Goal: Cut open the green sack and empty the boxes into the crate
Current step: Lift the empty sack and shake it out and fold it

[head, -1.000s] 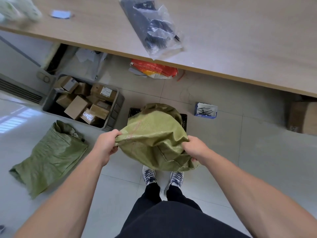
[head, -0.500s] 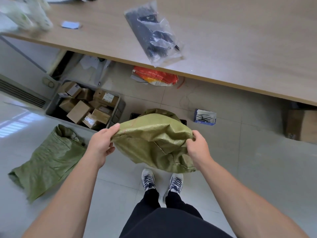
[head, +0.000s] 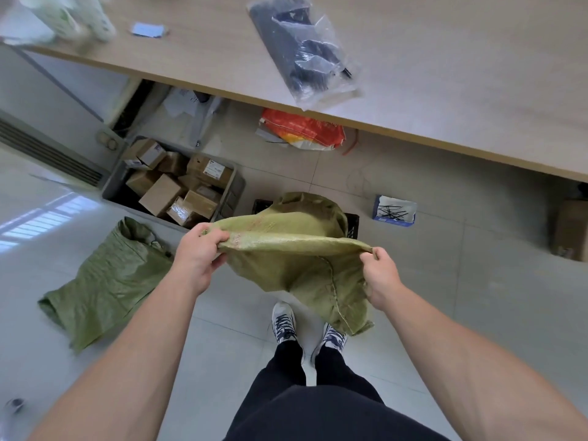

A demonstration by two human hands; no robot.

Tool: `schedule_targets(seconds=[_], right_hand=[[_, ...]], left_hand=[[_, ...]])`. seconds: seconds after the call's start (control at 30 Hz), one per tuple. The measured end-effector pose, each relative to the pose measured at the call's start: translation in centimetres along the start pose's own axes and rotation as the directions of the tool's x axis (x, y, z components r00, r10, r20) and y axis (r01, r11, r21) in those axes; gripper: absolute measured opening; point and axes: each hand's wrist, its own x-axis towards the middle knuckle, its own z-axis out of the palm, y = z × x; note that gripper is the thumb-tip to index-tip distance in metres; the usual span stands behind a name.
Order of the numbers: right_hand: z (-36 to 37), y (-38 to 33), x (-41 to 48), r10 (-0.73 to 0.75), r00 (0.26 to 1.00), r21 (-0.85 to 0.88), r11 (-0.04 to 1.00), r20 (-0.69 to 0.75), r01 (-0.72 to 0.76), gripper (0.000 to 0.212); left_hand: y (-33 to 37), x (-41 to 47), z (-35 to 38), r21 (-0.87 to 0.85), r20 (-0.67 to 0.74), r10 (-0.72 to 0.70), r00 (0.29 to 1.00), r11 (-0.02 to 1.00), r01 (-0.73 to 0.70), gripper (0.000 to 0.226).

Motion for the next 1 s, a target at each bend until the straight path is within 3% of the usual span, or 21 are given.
schedule_targets(seconds=[0.07,0.13,0.2,0.3,0.37,0.57,0.63,0.7,0.8,0.9,0.93,1.0], right_hand=[[0.1,-0.8,-0.6,0.005,0.995,0.091,0.996,0.098,-0.014,0.016],[0.8,-1.6,-1.1,-0.049,0.976,0.166,0.986,0.214,0.013,0.015],[1.8,-2.6,-1.3,-0.177,0.942,0.123,0.981,0.284,0.147,0.006],[3.5,-4.7,-1.9,-0.304,0.888,0.015,0.948,0.344,0.319,0.022],[4.7,-5.9,-2.6,-0.327,0.859,-0.062,0.923,0.394,0.380,0.029],[6.5,-7.5,-4.4,-0.410,0.794,-0.277,0.781,0.448,0.560,0.023],[5.7,-7.2,-4.7,-0.414,0.766,-0.299,0.746,0.492,0.595,0.015],[5.0,-6.5,-4.9,-0.428,0.738,-0.313,0.709,0.521,0.632,0.017],[4.7,-5.2,-5.1,-0.456,0.786,-0.384,0.695,0.418,0.607,0.061],[4.9,-3.5,-5.7,-0.264,0.881,-0.555,0.695,0.394,0.457,0.096],[5.0,-3.0,-5.7,-0.237,0.889,-0.579,0.688,0.392,0.439,0.093],[5.2,-2.8,-5.8,-0.296,0.889,-0.520,0.728,0.349,0.446,0.065]], left_hand=[[-0.3,-0.1,-0.1,0.237,-0.016,0.104,0.994,0.967,-0.097,0.011],[-0.5,-0.6,0.4,0.478,0.046,0.175,0.984,0.860,-0.175,0.020],[-0.5,-1.3,1.8,0.630,0.136,0.204,0.970,0.737,-0.243,0.034],[-0.3,-2.0,4.3,0.696,0.287,0.216,0.933,0.623,-0.358,0.082],[-0.3,-2.2,5.5,0.697,0.404,0.223,0.887,0.553,-0.457,0.095],[-0.4,-1.6,7.8,0.676,0.546,0.099,0.832,0.534,-0.508,0.084],[-0.5,-1.2,7.9,0.710,0.528,0.114,0.842,0.484,-0.511,0.067],[-0.2,-0.9,8.2,0.745,0.457,0.225,0.860,0.432,-0.509,0.033],[0.3,-1.1,8.4,0.735,0.314,0.269,0.910,0.538,-0.413,0.018],[0.0,-1.6,8.3,0.610,0.221,0.175,0.959,0.742,-0.276,0.019],[-0.1,-1.8,8.4,0.560,0.213,0.144,0.966,0.793,-0.241,0.021],[-0.4,-2.6,8.2,0.473,0.201,0.097,0.975,0.862,-0.183,0.023]])
